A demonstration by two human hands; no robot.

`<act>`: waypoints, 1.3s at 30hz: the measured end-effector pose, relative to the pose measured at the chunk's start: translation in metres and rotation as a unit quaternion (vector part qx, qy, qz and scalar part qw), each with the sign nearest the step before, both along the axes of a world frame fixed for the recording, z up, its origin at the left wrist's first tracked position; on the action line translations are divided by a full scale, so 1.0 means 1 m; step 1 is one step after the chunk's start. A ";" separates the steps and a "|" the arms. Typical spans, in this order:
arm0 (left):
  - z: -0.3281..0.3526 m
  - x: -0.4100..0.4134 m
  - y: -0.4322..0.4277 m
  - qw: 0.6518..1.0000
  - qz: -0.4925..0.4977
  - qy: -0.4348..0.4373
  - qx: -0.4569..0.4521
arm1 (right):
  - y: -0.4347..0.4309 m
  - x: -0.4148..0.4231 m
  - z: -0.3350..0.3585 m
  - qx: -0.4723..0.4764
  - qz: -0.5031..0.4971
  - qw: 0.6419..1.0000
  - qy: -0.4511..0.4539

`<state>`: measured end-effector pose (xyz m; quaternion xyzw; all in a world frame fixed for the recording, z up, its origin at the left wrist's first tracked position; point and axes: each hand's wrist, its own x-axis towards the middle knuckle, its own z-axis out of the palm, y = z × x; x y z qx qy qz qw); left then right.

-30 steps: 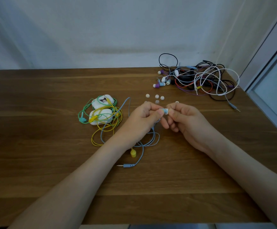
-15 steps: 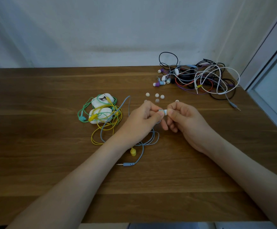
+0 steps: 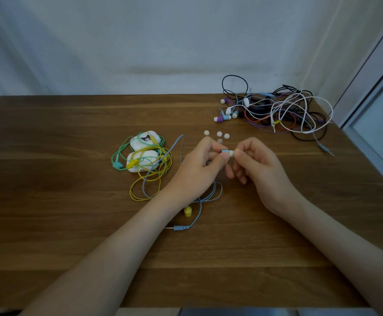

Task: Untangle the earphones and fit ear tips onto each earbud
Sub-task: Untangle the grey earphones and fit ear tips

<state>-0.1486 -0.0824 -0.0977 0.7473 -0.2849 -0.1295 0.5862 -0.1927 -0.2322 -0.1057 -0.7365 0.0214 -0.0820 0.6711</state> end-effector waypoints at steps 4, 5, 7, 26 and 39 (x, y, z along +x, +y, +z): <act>0.010 -0.003 0.000 0.994 -0.002 0.070 -0.085 | 0.001 -0.002 0.002 0.019 0.049 0.998 -0.020; 0.013 -0.004 0.000 0.990 -0.002 0.090 -0.111 | 0.002 -0.002 0.003 0.003 0.069 0.997 -0.020; 0.020 -0.006 -0.002 0.986 -0.008 0.094 -0.140 | 0.003 -0.004 0.006 -0.029 0.129 0.991 -0.012; 0.089 -0.015 -0.006 0.994 0.104 -0.003 0.027 | -0.059 -0.033 0.044 -0.259 -0.042 0.965 0.009; 0.063 -0.037 -0.036 0.885 -0.097 -0.057 0.452 | -0.124 -0.064 0.060 -0.314 -0.237 0.919 -0.018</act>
